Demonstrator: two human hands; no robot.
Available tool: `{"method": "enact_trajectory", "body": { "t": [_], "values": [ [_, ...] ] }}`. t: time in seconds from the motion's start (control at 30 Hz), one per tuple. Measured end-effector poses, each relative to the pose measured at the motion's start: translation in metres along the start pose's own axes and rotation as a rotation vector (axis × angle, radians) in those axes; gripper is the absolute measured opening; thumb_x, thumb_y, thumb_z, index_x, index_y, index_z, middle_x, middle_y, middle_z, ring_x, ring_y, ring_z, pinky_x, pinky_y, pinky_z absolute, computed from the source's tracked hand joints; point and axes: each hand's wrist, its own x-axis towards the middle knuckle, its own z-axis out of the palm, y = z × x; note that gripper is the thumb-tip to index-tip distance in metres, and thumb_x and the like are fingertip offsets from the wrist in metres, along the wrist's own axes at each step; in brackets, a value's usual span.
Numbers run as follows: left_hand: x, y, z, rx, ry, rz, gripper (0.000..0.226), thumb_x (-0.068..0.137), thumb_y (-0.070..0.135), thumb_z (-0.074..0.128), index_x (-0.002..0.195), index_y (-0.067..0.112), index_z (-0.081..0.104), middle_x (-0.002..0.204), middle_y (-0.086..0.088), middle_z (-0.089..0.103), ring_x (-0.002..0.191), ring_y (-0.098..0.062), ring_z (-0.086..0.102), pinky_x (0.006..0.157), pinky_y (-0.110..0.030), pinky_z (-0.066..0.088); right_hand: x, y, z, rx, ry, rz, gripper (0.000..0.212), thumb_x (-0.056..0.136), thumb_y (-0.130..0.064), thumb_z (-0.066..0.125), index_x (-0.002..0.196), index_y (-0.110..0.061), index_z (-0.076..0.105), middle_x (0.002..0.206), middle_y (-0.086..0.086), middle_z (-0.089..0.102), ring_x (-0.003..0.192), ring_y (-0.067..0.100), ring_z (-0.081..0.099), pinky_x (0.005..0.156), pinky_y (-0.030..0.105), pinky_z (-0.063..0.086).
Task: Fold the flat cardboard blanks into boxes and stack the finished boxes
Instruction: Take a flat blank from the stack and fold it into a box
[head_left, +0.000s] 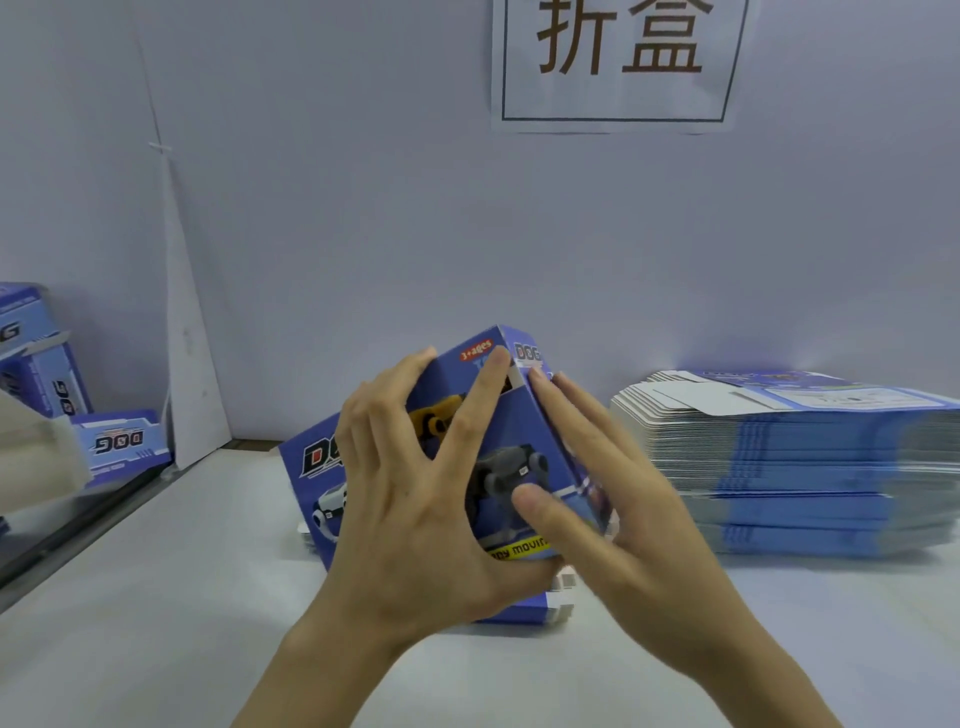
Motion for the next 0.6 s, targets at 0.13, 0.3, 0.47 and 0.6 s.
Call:
{"method": "enact_trajectory", "body": {
  "t": [0.13,0.3,0.47,0.6],
  "values": [
    [0.006,0.002,-0.014,-0.205,-0.001,0.018,0.094,0.074,0.079,0.048,0.148,0.025,0.026,0.138,0.002,0.032,0.125,-0.011,0.035,0.107,-0.021,0.029,0.001,0.005,-0.012,0.195,0.405,-0.176,0.025,0.075,-0.035,0.078,0.098,-0.034,0.069,0.121,-0.003,0.067,0.116,0.021,0.063,0.095,0.038,0.052],
    [0.012,-0.006,-0.019,-0.485,0.017,-0.149,0.051,0.082,0.045,0.065,0.129,0.033,0.050,0.113,0.015,0.051,0.107,0.002,0.052,0.086,-0.005,0.041,0.004,0.009,-0.017,0.268,0.567,-0.198,0.006,0.079,-0.027,0.072,0.082,-0.029,0.077,0.094,-0.005,0.075,0.090,0.011,0.069,0.076,0.019,0.051],
    [0.015,-0.024,-0.032,-0.723,-0.126,-0.169,0.051,0.072,0.048,0.069,0.122,0.044,0.058,0.109,0.013,0.062,0.101,-0.011,0.063,0.080,-0.018,0.051,0.005,0.009,-0.026,0.334,0.518,-0.165,0.010,0.075,-0.024,0.070,0.079,-0.024,0.080,0.084,-0.004,0.077,0.082,0.014,0.072,0.075,0.021,0.054],
    [0.007,-0.019,-0.029,-1.111,-0.306,-0.240,0.077,0.071,0.042,0.077,0.137,0.054,0.039,0.135,0.012,0.054,0.115,-0.020,0.063,0.082,-0.034,0.057,0.003,-0.001,-0.024,0.290,0.381,-0.271,0.006,0.080,-0.031,0.075,0.082,-0.026,0.078,0.088,-0.007,0.077,0.089,0.016,0.072,0.081,0.023,0.053]
  ]
}}
